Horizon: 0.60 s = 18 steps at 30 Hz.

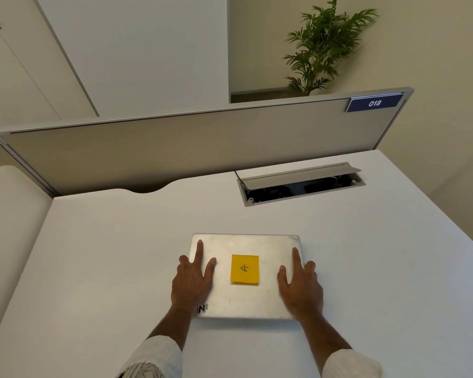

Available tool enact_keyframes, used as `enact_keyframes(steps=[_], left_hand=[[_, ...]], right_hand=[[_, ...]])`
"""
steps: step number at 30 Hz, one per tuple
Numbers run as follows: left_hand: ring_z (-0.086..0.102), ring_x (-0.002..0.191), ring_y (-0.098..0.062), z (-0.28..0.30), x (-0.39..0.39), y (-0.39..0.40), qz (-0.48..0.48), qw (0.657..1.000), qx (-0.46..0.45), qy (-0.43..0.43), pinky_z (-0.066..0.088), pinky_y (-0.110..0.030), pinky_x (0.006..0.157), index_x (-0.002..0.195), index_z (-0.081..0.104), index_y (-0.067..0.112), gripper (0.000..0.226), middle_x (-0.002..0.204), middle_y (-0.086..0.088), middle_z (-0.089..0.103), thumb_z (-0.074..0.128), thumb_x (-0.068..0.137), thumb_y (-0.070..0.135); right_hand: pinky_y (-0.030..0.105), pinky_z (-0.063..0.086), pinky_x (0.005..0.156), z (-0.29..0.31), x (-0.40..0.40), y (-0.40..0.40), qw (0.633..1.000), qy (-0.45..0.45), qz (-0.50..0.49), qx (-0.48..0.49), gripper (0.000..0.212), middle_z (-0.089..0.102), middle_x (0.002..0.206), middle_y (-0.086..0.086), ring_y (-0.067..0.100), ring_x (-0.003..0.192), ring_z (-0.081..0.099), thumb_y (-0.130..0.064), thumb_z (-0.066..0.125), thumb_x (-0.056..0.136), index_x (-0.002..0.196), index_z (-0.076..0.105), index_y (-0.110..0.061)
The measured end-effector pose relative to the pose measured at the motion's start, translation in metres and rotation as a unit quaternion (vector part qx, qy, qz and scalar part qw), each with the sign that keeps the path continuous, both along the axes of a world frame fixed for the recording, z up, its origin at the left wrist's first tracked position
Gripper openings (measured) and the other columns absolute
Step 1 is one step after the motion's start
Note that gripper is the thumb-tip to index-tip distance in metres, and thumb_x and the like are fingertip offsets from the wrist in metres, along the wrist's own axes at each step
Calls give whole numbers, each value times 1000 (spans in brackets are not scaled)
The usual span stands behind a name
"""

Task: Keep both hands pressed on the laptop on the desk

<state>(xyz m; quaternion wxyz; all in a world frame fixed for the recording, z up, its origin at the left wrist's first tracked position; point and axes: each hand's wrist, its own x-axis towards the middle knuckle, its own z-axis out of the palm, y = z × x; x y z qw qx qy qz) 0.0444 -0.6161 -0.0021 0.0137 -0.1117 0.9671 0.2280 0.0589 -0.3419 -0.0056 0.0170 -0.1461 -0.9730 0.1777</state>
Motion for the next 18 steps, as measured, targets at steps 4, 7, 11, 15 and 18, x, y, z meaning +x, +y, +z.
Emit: enact_keyframes(steps=[4, 7, 11, 15, 18], left_hand=[[56, 102, -30, 6, 5, -3, 15, 1000, -7, -6, 51, -43, 79, 156, 1, 42, 70, 117, -10, 42, 22, 95, 69], [56, 104, -30, 10, 8, -5, 24, 1000, -4, -5, 51, -43, 80, 156, 0, 42, 71, 120, -11, 42, 21, 94, 69], [55, 106, -30, 17, 10, -7, 44, 999, -15, -6, 50, -42, 79, 156, 0, 42, 71, 123, -11, 42, 21, 94, 70], [55, 105, -31, 20, 15, -7, 61, 998, -19, -8, 51, -43, 80, 156, 0, 41, 71, 121, -12, 42, 20, 94, 70], [54, 107, -31, 21, 18, -8, 79, 997, -19, -16, 50, -43, 81, 156, 0, 41, 71, 124, -12, 42, 20, 94, 70]], right_hand=[[36, 57, 74, 6, -5, -2, 1000, 5, 19, 11, 68, 44, 121, 6, 21, 100, 59, -65, 23, 93, 152, 10, -34], [34, 56, 73, 10, -9, -3, 999, 9, 29, 20, 70, 45, 123, 7, 21, 100, 59, -66, 20, 92, 153, 11, -34], [34, 55, 73, 16, -18, -5, 998, 6, 48, 26, 70, 44, 125, 8, 22, 101, 58, -66, 20, 92, 153, 13, -32], [35, 54, 74, 20, -24, -7, 997, 8, 68, 29, 70, 44, 125, 8, 22, 102, 58, -66, 19, 92, 153, 13, -32], [34, 54, 74, 21, -29, -8, 996, 5, 83, 35, 69, 45, 126, 9, 22, 103, 59, -65, 20, 93, 153, 13, -32]])
